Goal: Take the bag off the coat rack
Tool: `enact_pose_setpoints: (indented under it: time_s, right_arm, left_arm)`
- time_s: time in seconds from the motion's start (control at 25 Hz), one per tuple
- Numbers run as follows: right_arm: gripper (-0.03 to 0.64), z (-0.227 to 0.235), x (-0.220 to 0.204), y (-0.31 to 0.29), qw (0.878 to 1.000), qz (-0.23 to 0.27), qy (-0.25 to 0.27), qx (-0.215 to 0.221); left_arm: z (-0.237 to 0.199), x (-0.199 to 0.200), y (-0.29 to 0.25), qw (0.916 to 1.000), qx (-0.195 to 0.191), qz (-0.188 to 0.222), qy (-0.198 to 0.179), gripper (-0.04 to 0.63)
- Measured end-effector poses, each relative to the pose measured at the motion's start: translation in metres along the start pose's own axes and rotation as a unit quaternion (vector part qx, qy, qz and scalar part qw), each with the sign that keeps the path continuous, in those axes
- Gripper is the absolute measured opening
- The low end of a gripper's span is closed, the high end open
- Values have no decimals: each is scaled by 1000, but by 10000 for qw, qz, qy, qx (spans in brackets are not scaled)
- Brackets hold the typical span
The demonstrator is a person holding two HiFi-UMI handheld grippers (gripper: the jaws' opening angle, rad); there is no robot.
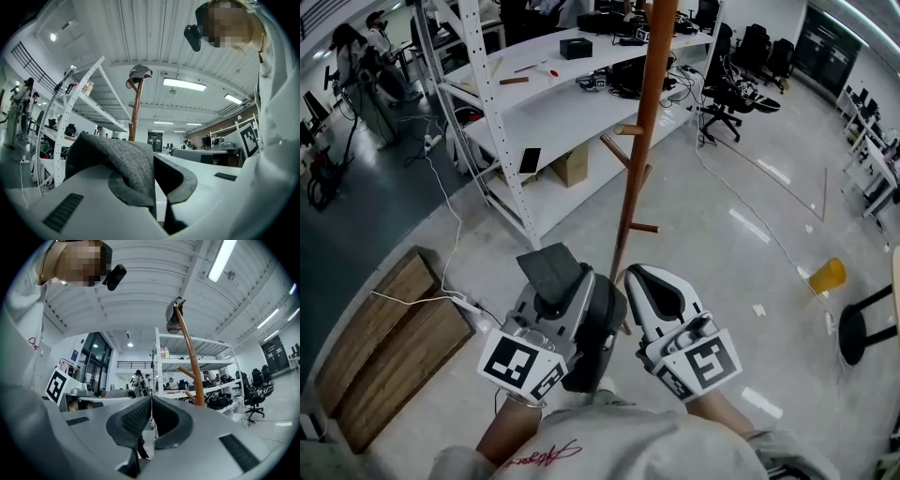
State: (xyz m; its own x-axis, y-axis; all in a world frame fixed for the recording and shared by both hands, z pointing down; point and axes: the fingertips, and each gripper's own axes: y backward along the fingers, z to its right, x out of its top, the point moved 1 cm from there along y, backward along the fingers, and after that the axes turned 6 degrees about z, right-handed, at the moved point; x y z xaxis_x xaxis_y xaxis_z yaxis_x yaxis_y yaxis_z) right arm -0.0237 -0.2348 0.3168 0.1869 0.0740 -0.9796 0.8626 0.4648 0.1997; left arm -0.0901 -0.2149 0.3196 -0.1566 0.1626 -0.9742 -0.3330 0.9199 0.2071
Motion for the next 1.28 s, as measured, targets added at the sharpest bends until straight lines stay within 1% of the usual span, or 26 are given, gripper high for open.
enact_pose_setpoints:
  time_s: [0.16, 0.32, 0.44, 0.64, 1.0, 1.12, 1.28]
  right_arm:
    - [20, -15, 3, 10, 9999, 34, 38, -128]
    - [20, -43, 9, 28, 9995, 77, 62, -308]
    - [20, -75, 11, 42, 9991, 103, 93, -406]
    - [20, -135, 15, 72, 9983, 147, 156, -549]
    - [21, -227, 18, 112, 9970, 128, 165, -751]
    - [20, -246, 23, 122, 9964, 131, 180, -822]
    - [20, -260, 29, 130, 9962, 129, 197, -836]
  left_arm:
    - [7, 5, 16, 9999, -99, 36, 21, 32]
    - [19, 12, 47, 9997, -220, 63, 111, 32]
    - [27, 19, 76, 9993, -311, 100, 161, 32]
    - [47, 32, 131, 9988, -453, 136, 132, 32]
    - [75, 47, 222, 9977, -650, 38, 166, 32]
    - [83, 53, 242, 9972, -707, 23, 223, 32]
    - [94, 58, 256, 9967, -767, 1, 258, 32]
